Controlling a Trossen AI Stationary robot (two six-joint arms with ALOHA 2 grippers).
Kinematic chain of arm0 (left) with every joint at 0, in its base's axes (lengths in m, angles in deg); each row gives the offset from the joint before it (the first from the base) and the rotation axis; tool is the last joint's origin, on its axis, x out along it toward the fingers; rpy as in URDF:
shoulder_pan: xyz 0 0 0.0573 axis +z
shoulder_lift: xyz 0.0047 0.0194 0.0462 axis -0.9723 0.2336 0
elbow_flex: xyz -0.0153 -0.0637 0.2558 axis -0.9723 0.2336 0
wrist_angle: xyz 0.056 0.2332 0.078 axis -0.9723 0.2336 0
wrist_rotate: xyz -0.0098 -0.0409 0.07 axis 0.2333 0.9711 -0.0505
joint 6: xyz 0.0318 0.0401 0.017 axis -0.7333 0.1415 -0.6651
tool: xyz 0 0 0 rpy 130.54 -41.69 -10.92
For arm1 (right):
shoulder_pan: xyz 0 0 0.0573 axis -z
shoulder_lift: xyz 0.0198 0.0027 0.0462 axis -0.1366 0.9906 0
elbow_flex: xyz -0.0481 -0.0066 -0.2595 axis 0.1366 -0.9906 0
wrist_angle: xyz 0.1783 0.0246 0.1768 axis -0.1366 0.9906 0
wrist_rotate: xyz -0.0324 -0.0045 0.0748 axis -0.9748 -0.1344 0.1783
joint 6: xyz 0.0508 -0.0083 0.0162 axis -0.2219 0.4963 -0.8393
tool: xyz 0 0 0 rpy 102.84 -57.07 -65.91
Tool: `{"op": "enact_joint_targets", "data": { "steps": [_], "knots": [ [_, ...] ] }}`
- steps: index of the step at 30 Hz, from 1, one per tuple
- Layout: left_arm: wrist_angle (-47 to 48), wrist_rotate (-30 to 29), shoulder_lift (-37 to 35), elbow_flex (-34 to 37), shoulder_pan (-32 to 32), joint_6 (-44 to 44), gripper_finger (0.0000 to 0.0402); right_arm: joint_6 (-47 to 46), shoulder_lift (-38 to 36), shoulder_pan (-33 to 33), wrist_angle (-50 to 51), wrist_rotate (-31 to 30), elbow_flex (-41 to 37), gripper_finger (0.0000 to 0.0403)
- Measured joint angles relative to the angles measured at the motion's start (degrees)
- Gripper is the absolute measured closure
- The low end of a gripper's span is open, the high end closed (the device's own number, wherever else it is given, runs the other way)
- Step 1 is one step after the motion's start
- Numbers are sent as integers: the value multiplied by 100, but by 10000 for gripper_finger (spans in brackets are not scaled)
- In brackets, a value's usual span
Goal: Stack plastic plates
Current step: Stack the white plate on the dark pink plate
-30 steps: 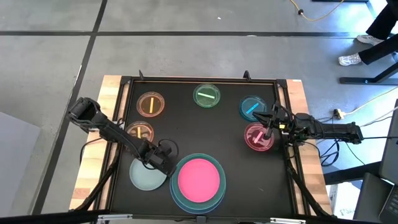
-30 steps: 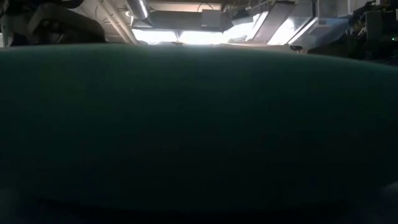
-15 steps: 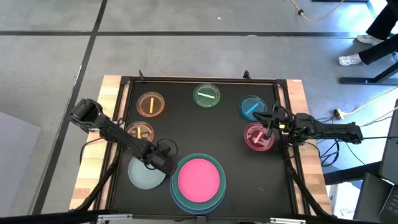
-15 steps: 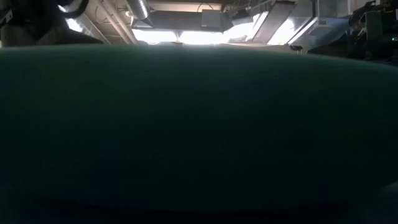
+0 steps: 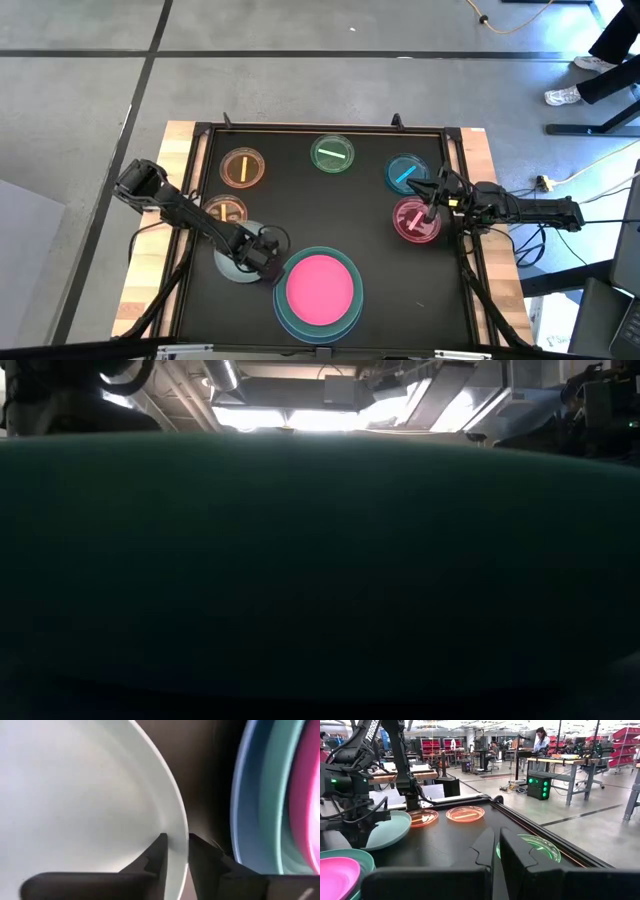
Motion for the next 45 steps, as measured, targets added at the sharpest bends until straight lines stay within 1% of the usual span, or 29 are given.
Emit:
{"op": "enact_joint_targets", "data": {
  "steps": [3, 6, 9, 12, 17, 21, 26, 33, 45],
  "knots": [
    [7, 5, 0, 2, -7, -275, 364, 0, -1, -1, 4, 0, 0, 378],
    [6, -117, -24, 4, -13, -645, 376, 0, 0, 0, 6, 0, 0, 378],
    [52, -218, -20, -64, -13, -978, 379, 1, 0, 0, 7, 0, 0, 378],
    [116, -344, 2, -234, -17, -1505, 381, 2, 1, 0, 7, 0, 0, 378],
    [793, -684, 15, -796, -13, -2110, 383, 2, -1, 0, 7, 0, 0, 378],
    [1317, -828, 11, -1168, -13, -2156, 384, 2, 1, 0, 9, 1, 0, 378],
    [1415, -876, 7, -1471, -15, -2455, 383, 2, -1, 0, 19, 0, 0, 378],
    [1405, -1190, 4, -1925, -88, -3018, 383, 4, -1, 0, 26, 0, 0, 378],
    [1328, -1961, -4, -3027, -504, -4001, 382, 4, -1, 0, 32, 2, 0, 378]
  ]
}}
